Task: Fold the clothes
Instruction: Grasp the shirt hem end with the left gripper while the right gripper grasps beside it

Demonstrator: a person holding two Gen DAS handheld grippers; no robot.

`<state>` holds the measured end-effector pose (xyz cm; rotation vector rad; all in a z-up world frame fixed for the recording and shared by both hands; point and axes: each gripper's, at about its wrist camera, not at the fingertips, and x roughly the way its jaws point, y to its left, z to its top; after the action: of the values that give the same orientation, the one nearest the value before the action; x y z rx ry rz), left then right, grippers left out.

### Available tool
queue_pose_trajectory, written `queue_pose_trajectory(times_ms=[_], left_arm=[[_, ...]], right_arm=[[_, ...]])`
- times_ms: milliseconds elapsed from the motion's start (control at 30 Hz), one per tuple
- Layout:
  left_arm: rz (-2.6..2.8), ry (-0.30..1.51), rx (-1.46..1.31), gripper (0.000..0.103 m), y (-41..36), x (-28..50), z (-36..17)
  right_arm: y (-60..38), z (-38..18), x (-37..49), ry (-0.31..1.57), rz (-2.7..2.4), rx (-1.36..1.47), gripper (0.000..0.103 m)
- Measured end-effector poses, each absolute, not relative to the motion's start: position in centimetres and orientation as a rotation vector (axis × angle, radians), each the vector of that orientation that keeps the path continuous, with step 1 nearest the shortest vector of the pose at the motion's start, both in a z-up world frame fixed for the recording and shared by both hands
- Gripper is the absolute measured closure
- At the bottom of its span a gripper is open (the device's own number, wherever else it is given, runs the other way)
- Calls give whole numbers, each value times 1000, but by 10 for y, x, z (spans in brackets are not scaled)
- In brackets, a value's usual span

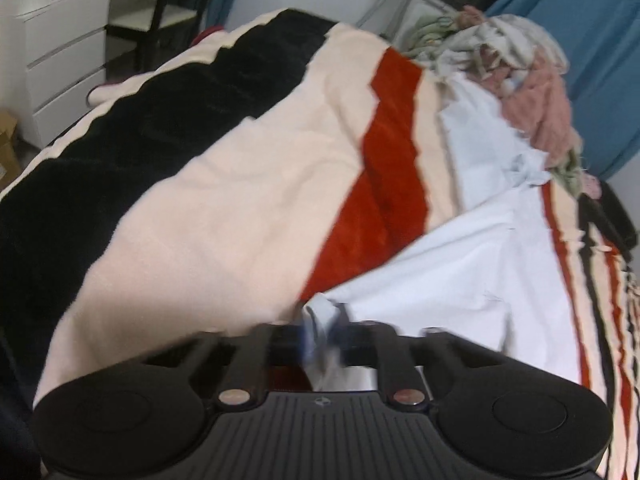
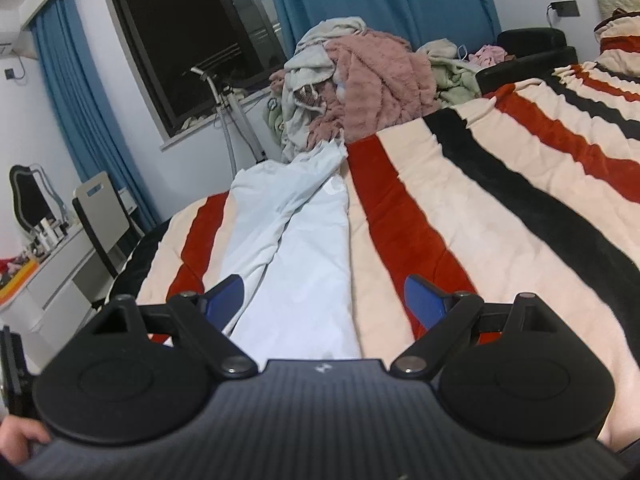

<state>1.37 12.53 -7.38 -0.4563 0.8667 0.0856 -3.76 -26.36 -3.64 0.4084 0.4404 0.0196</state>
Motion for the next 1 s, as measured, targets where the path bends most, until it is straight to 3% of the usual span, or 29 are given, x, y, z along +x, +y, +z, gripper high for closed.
queue_pose_trajectory(times_ms=[233,367,700,800,867,1000], left_arm=[[-115,541,-191,98,66,-60,-2],[-311,492,-114,101,9,-101,19],[-483,824,-13,99,-84,-71,-69],[-497,884,-77,81,-71,-67,-72],[-521,874,-132,51,-55,-66,-63],[-553,849,-241,43,-19,-61,-37]], right_arm=[[-289,-23,-47,376,-12,434,14],[-307,-16,-51,342,-21,456,14],[-315,-27,-41,423,64,495,14],[-314,-37,-34,493,125,550,14],[-313,-44,-29,543,163,595,14],[-313,-61,-20,632,217,704,14]])
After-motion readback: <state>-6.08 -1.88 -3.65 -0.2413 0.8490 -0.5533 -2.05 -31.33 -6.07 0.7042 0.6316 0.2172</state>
